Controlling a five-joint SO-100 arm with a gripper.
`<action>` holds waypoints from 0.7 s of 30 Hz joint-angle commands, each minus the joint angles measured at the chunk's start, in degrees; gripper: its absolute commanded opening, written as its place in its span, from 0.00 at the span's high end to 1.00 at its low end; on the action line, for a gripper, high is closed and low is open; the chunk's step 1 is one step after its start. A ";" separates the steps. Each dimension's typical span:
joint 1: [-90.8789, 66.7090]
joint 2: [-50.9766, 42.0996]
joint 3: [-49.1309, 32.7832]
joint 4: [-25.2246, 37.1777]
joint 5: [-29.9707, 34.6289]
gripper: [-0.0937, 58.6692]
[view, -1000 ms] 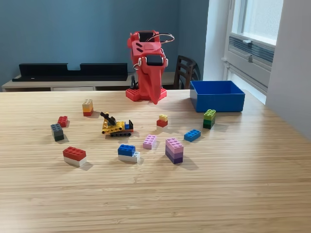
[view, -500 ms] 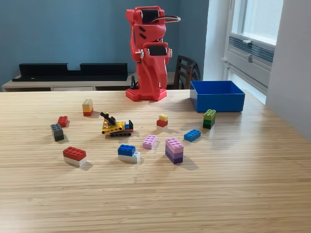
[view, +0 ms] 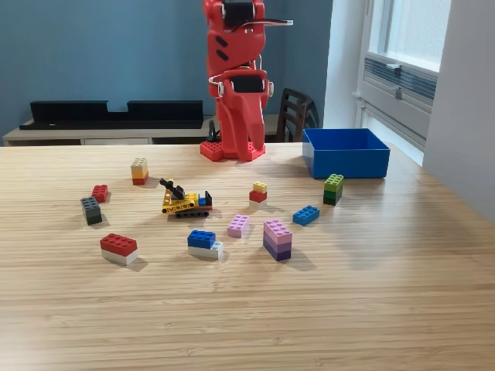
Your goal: Grasp a lego block and put it in the bin.
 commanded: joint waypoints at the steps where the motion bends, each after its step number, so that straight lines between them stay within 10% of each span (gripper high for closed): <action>1: 0.18 -5.45 -7.12 0.18 0.35 0.23; 21: 0.70 -10.55 -2.81 3.25 -0.35 0.22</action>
